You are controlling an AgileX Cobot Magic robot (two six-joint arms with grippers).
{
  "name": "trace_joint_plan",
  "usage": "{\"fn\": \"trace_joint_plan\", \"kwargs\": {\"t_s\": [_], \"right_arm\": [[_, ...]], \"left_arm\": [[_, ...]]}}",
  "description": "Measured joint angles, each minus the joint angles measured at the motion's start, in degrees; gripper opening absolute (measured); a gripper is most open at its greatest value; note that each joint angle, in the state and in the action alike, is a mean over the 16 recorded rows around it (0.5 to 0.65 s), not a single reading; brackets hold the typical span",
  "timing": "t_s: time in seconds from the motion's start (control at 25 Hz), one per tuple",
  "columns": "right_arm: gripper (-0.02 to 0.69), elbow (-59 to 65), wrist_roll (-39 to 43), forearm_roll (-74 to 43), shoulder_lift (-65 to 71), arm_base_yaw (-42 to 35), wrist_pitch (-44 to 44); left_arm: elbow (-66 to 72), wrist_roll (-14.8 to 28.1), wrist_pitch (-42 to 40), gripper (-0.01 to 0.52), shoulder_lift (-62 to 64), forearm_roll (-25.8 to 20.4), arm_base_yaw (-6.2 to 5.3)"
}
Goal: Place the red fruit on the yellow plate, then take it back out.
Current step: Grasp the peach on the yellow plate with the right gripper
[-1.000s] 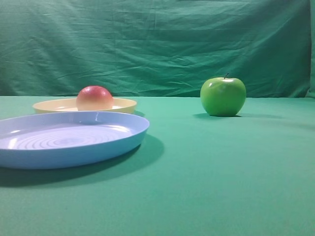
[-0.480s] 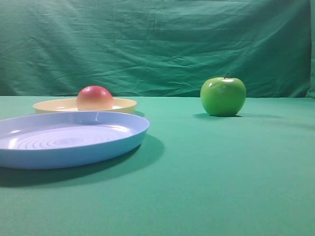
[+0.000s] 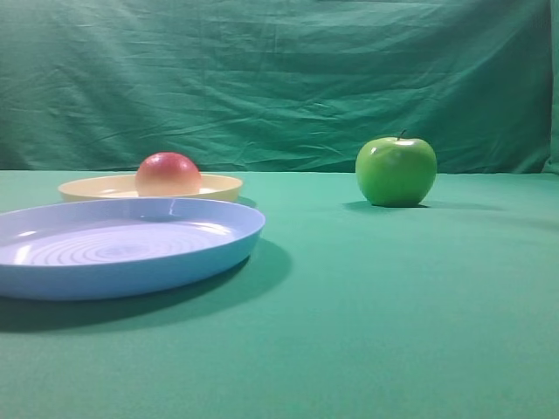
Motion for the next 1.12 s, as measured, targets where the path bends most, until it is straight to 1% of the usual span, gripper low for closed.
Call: {"fn": "trace_joint_plan", "kwargs": {"t_s": [0.76,1.12], "right_arm": [[0.000,1.8,-1.5,0.2,0.0,0.0,-0.3],[0.000,1.4,0.3,0.7,0.0,0.0,-0.7]], "left_arm": [[0.0,0.0,0.0,0.000,0.0,0.0,0.00],[0.0,0.0,0.0,0.000,0.0,0.0,0.00]]}}
